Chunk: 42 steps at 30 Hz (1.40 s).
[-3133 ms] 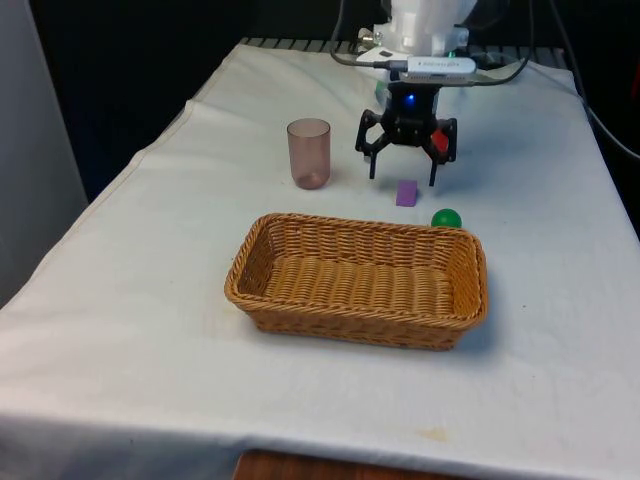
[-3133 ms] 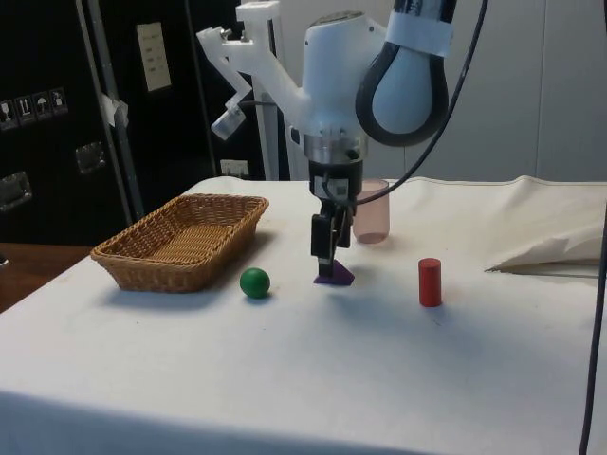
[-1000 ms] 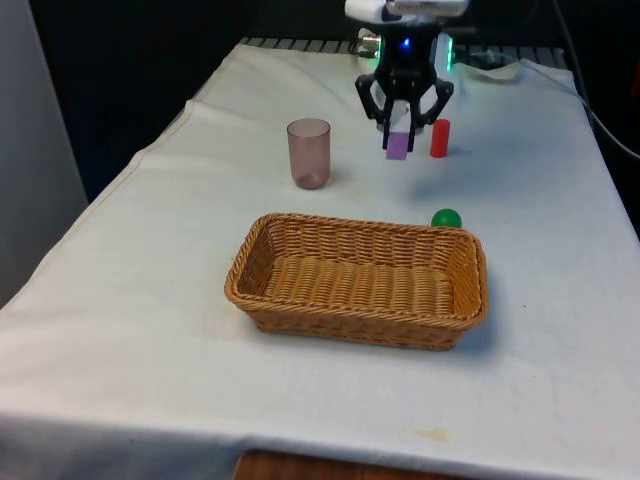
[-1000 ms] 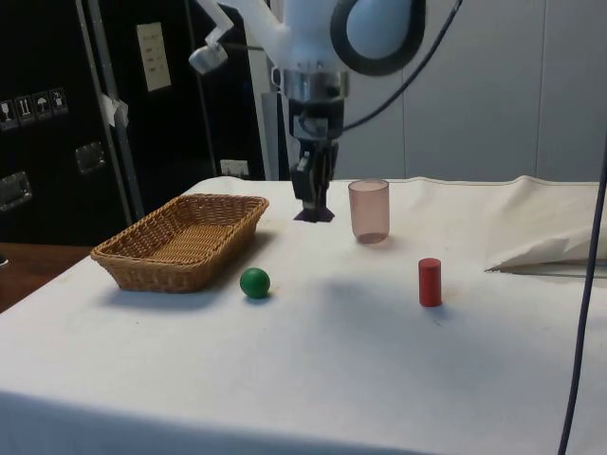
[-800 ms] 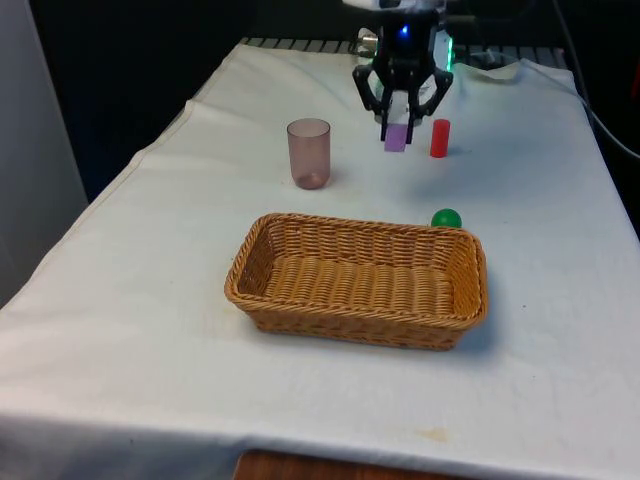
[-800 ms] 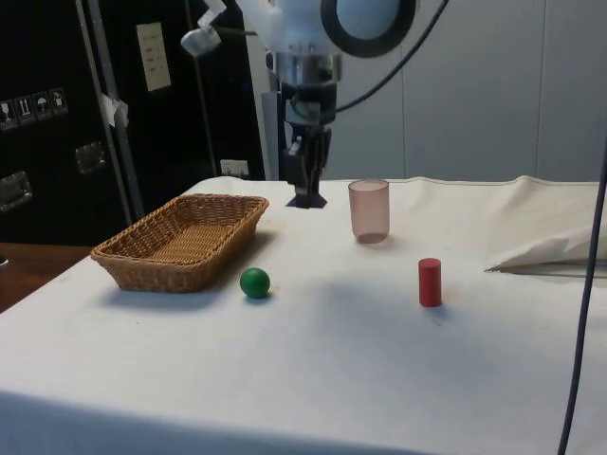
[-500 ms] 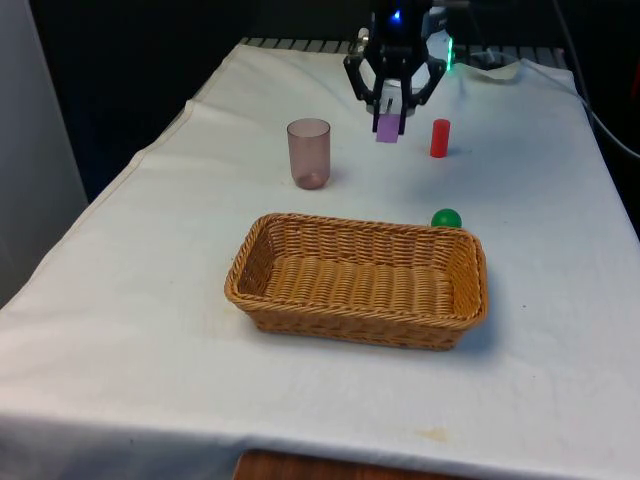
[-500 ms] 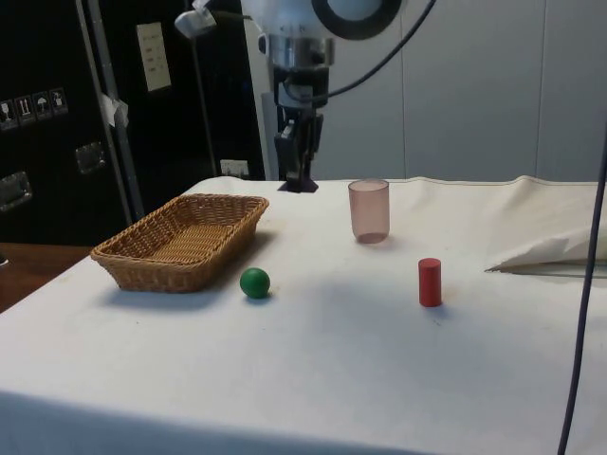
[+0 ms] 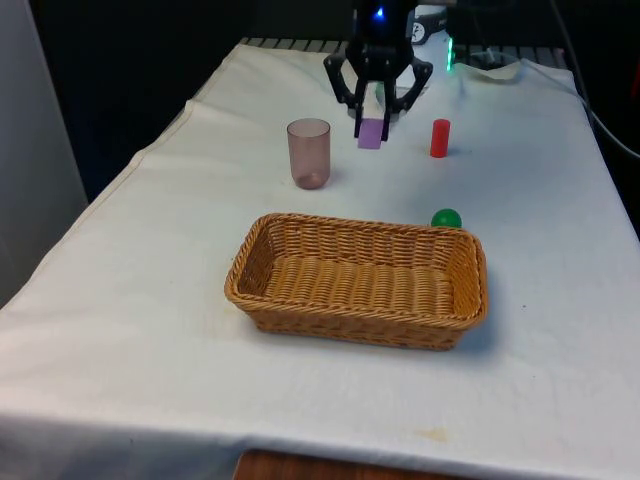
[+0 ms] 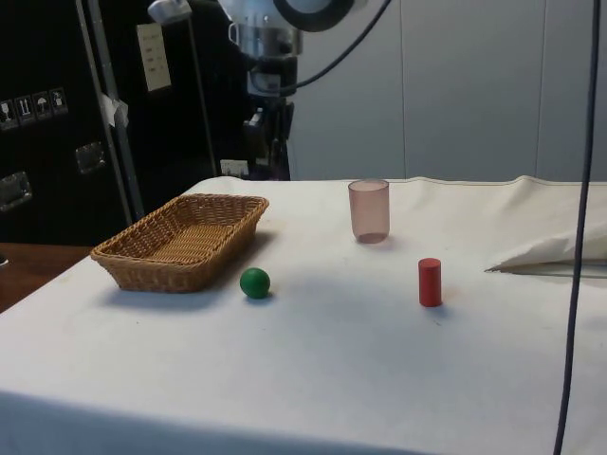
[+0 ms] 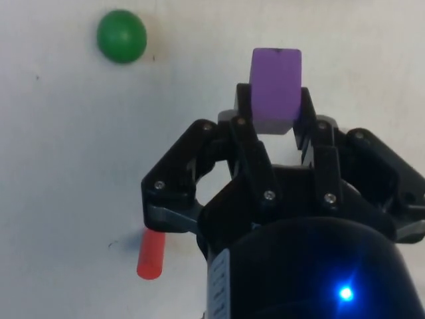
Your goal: Pick up the triangular block and place it into the basket.
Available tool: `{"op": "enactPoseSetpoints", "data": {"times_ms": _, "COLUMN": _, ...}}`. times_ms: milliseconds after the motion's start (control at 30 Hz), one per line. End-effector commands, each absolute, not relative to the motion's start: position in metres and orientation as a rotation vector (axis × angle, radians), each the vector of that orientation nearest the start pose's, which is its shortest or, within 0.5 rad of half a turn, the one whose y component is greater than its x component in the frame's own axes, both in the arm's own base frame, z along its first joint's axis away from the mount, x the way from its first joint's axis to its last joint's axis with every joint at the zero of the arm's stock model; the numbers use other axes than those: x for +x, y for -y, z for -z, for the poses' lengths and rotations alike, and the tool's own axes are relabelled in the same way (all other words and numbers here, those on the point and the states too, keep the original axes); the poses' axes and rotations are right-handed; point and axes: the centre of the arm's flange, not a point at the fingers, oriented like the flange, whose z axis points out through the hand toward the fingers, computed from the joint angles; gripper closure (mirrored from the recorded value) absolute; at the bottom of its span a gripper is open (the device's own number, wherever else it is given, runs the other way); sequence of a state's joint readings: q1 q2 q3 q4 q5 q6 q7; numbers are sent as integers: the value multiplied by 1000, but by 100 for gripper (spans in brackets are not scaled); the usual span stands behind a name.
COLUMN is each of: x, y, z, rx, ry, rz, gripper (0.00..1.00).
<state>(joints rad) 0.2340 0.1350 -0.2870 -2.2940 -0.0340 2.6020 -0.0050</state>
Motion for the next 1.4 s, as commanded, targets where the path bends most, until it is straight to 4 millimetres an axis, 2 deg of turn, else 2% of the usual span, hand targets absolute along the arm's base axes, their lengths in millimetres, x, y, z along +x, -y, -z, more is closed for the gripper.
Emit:
{"op": "enactPoseSetpoints", "data": {"times_ms": 0, "x": 547, "y": 28, "z": -313, "rx": -3183, "ry": -20, "rz": 275, "gripper": 66}}
{"op": "enactPoseSetpoints", "data": {"times_ms": 267, "x": 576, "y": 36, "z": -316, "rx": -3190, "ry": -30, "rz": 295, "gripper": 66}}
{"op": "enactPoseSetpoints", "data": {"times_ms": 300, "x": 575, "y": 36, "z": -316, "rx": -3200, "ry": -34, "rz": 305, "gripper": 66}}
{"op": "enactPoseSetpoints", "data": {"times_ms": 433, "x": 594, "y": 39, "z": -317, "rx": -3198, "ry": -34, "rz": 309, "gripper": 66}}
{"op": "enactPoseSetpoints", "data": {"times_ms": 567, "x": 607, "y": 40, "z": -314, "rx": -3206, "ry": -38, "rz": 318, "gripper": 66}}
{"op": "enactPoseSetpoints", "data": {"times_ms": 600, "x": 604, "y": 40, "z": -315, "rx": -3214, "ry": -41, "rz": 330, "gripper": 66}}
{"op": "enactPoseSetpoints", "data": {"times_ms": 633, "x": 614, "y": 39, "z": -313, "rx": -3210, "ry": -38, "rz": 325, "gripper": 66}}
{"op": "enactPoseSetpoints", "data": {"times_ms": 867, "x": 637, "y": 39, "z": -308, "rx": -3223, "ry": -39, "rz": 346, "gripper": 66}}
{"op": "enactPoseSetpoints", "data": {"times_ms": 900, "x": 634, "y": 40, "z": -309, "rx": -3231, "ry": -36, "rz": 358, "gripper": 66}}
{"op": "enactPoseSetpoints", "data": {"times_ms": 1000, "x": 649, "y": 39, "z": -305, "rx": -3229, "ry": -38, "rz": 362, "gripper": 66}}
{"op": "enactPoseSetpoints", "data": {"times_ms": 1133, "x": 660, "y": 38, "z": -300, "rx": -3235, "ry": -37, "rz": 380, "gripper": 66}}
{"op": "enactPoseSetpoints", "data": {"times_ms": 1367, "x": 666, "y": 35, "z": -289, "rx": -3237, "ry": -39, "rz": 391, "gripper": 66}}
